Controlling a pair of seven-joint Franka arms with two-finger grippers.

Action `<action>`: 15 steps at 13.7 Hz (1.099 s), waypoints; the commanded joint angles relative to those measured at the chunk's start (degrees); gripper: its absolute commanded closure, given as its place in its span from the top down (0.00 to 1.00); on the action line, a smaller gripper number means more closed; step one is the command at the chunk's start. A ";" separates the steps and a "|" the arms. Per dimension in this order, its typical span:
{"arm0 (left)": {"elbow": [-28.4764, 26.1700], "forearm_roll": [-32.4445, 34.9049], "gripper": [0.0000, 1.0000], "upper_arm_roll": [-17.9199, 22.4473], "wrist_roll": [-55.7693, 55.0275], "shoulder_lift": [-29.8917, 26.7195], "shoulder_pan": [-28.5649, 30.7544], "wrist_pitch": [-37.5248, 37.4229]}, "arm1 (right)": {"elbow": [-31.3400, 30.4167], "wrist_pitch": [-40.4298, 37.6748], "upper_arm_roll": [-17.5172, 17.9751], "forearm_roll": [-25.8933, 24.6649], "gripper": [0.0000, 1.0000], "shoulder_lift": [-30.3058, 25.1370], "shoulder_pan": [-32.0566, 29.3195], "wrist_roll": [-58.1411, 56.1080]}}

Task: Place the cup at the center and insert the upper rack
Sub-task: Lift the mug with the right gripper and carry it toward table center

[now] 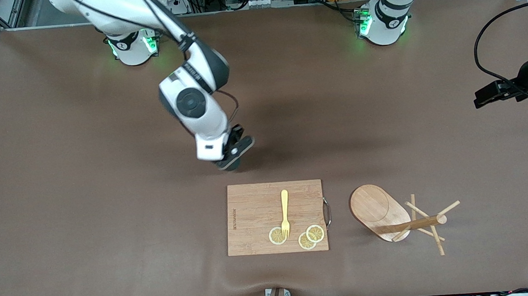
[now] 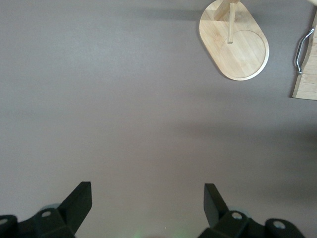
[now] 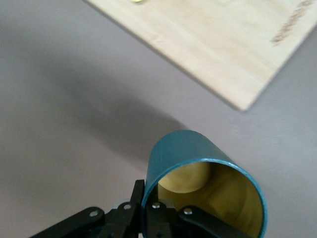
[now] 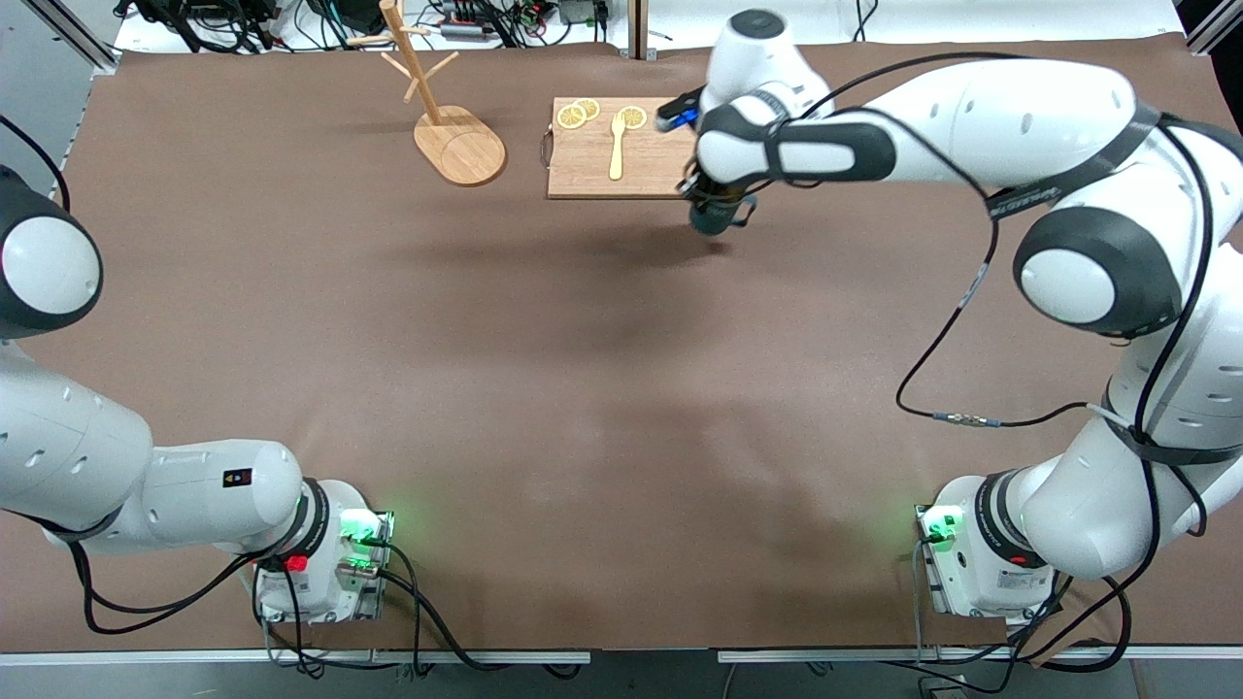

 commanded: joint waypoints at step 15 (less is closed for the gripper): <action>-0.40 -0.85 1.00 -0.23 0.94 -0.81 0.20 -0.63 | -0.53 -0.74 -3.10 0.09 0.00 2.98 18.55 4.52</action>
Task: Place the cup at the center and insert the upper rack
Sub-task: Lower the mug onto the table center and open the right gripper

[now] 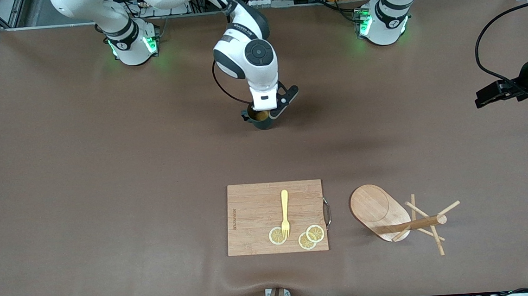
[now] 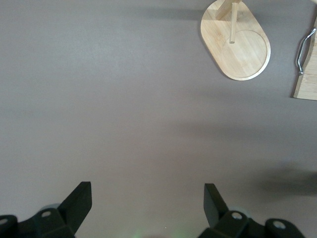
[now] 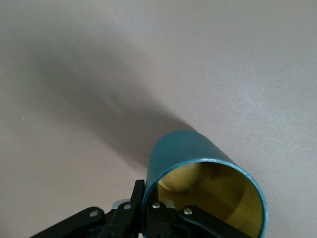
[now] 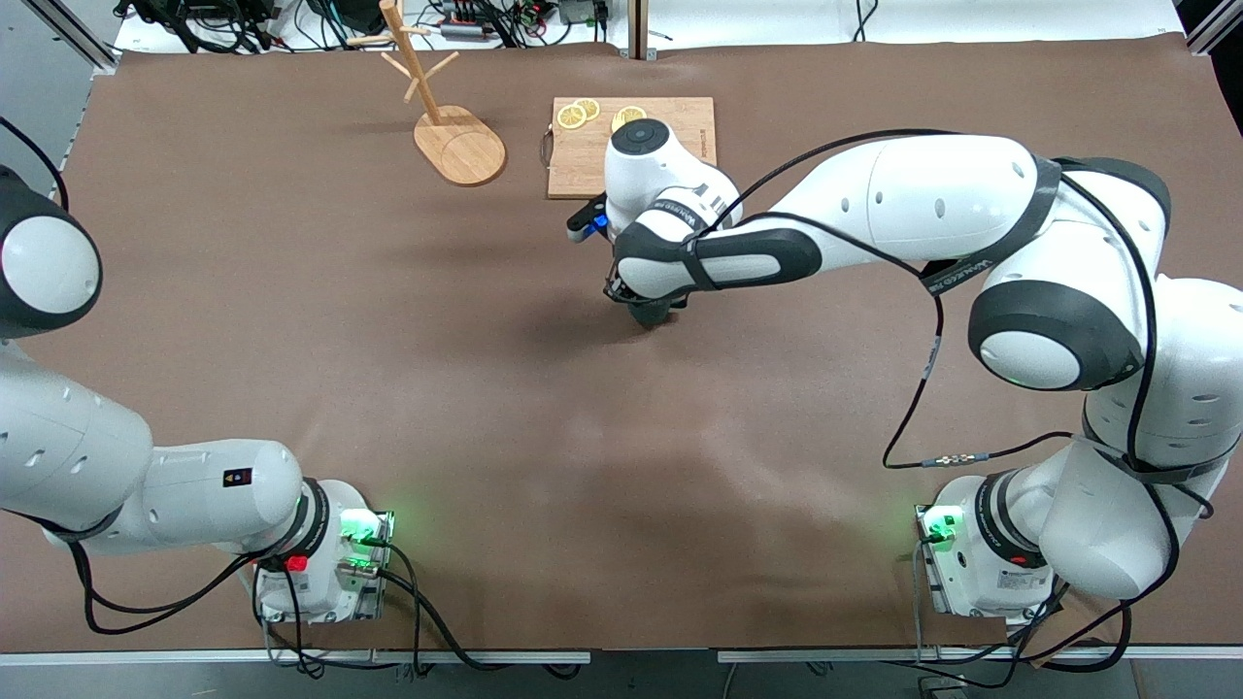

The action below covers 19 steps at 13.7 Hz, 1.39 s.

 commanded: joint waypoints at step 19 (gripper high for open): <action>-0.26 -0.93 1.00 -1.78 0.85 -0.89 0.22 -2.06 | 1.76 0.40 -2.82 0.01 0.57 2.44 2.83 7.38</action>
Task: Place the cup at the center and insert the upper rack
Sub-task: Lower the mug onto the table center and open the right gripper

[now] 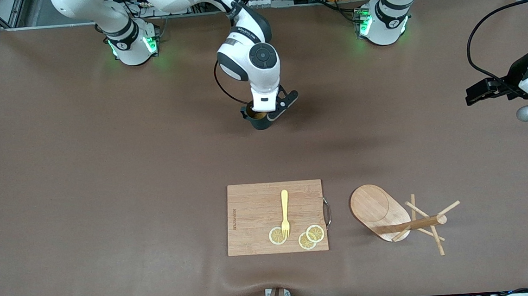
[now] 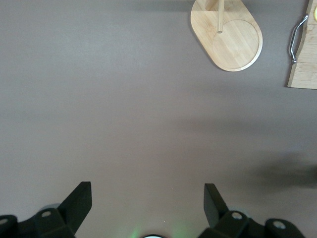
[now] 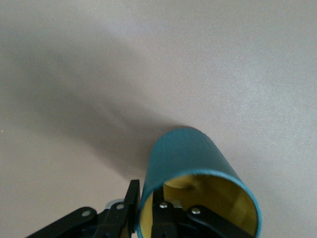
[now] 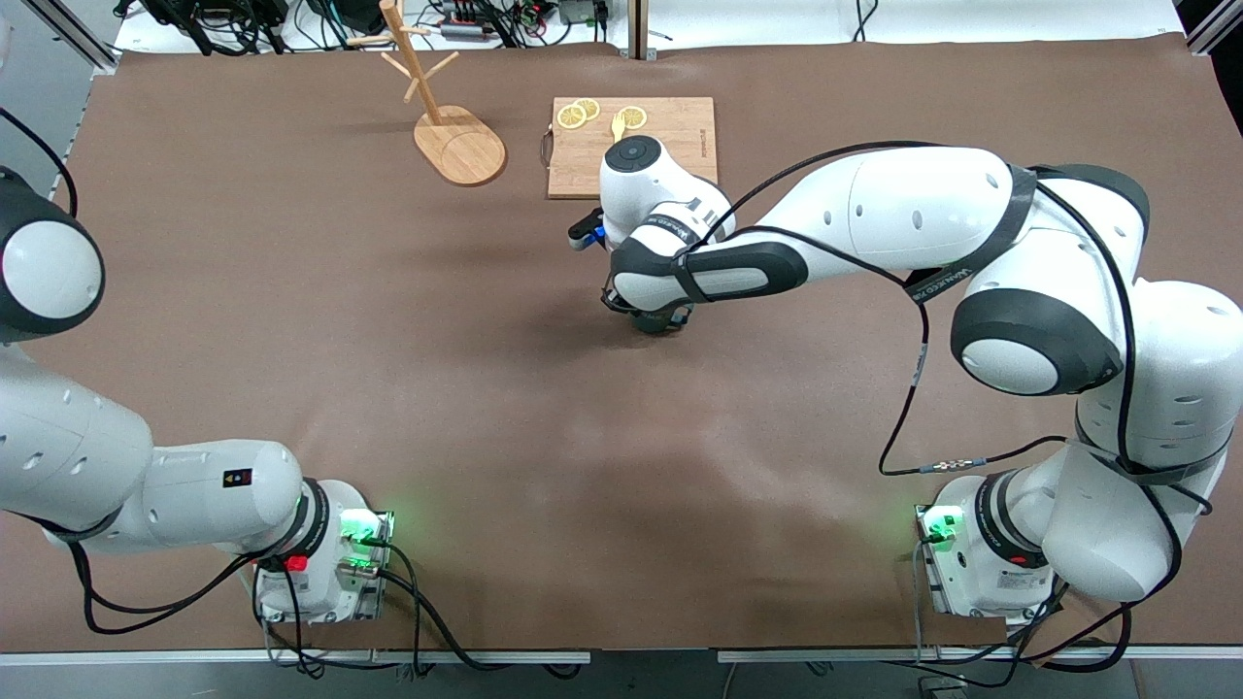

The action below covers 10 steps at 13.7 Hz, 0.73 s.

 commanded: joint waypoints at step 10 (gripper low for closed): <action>-0.17 -0.98 1.00 -0.33 -0.25 -0.92 0.13 -0.80 | 6.75 -9.94 -3.05 -0.07 1.00 -6.87 -2.67 3.81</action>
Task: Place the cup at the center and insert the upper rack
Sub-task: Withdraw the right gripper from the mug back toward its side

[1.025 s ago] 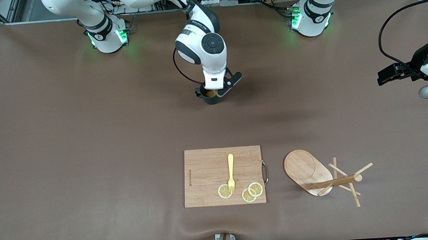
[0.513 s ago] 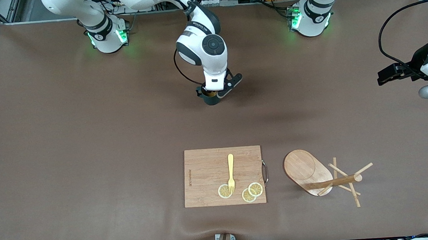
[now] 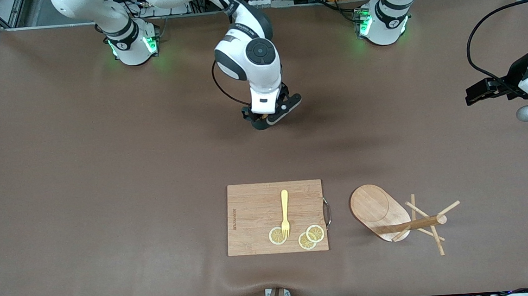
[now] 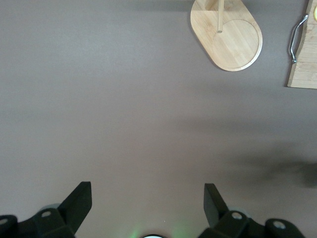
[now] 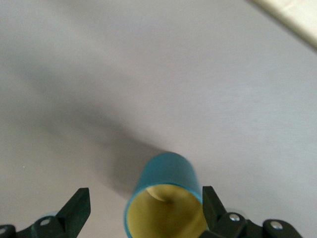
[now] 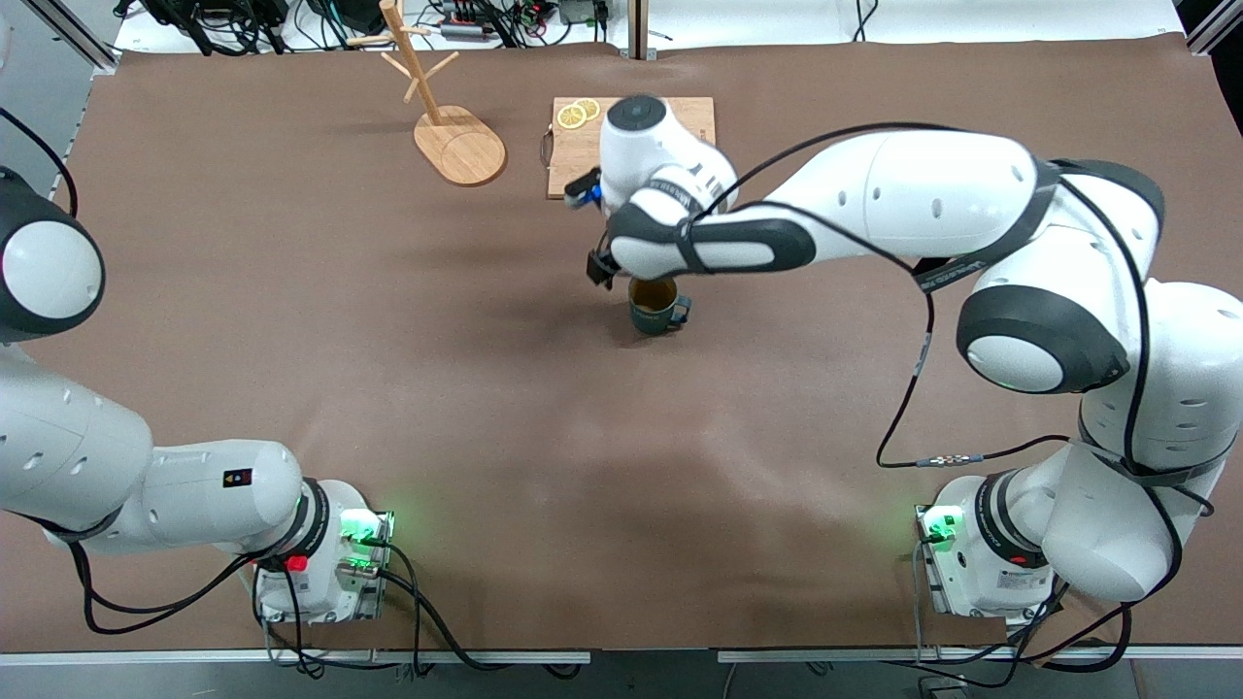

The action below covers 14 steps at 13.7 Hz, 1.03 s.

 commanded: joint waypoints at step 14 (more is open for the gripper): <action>0.10 -3.08 1.00 -9.78 -20.97 -1.01 0.15 -1.28 | 13.22 -34.24 0.64 0.38 1.00 -21.60 -44.88 -21.23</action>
